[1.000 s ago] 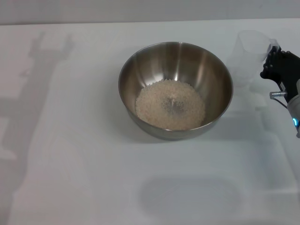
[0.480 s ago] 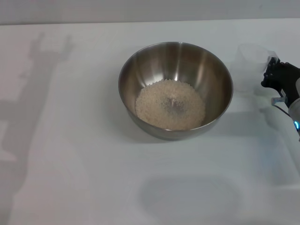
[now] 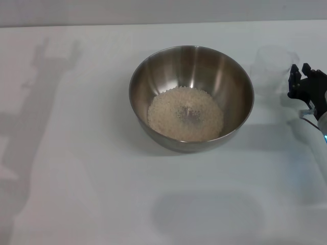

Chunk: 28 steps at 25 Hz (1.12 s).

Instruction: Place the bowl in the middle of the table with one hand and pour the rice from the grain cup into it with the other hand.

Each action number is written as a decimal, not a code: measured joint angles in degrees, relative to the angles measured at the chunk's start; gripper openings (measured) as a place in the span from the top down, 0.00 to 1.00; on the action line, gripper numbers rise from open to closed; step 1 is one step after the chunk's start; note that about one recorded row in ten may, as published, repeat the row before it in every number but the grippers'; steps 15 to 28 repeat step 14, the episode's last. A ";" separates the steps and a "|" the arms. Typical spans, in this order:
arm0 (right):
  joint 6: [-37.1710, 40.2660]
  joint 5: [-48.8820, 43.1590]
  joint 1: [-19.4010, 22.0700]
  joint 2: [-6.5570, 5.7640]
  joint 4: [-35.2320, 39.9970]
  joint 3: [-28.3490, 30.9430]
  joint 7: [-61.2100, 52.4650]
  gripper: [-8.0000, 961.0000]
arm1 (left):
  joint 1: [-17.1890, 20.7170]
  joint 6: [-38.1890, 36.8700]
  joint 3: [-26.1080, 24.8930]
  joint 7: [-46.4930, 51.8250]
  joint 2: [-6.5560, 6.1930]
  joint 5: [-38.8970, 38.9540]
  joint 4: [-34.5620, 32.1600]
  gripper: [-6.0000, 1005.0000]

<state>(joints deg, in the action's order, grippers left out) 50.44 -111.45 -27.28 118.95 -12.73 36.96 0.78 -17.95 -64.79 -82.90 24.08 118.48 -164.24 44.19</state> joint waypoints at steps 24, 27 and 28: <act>34.26 -8.57 14.15 -0.06 1.05 0.71 -2.46 0.76 | 3.32 0.02 2.05 -0.82 -0.19 -0.27 1.78 0.13; 34.26 -8.57 14.15 -0.06 1.05 0.71 -2.46 0.76 | 3.32 0.02 2.05 -0.82 -0.19 -0.27 1.78 0.13; 34.26 -8.57 14.15 -0.06 1.05 0.71 -2.46 0.76 | 3.32 0.02 2.05 -0.82 -0.19 -0.27 1.78 0.13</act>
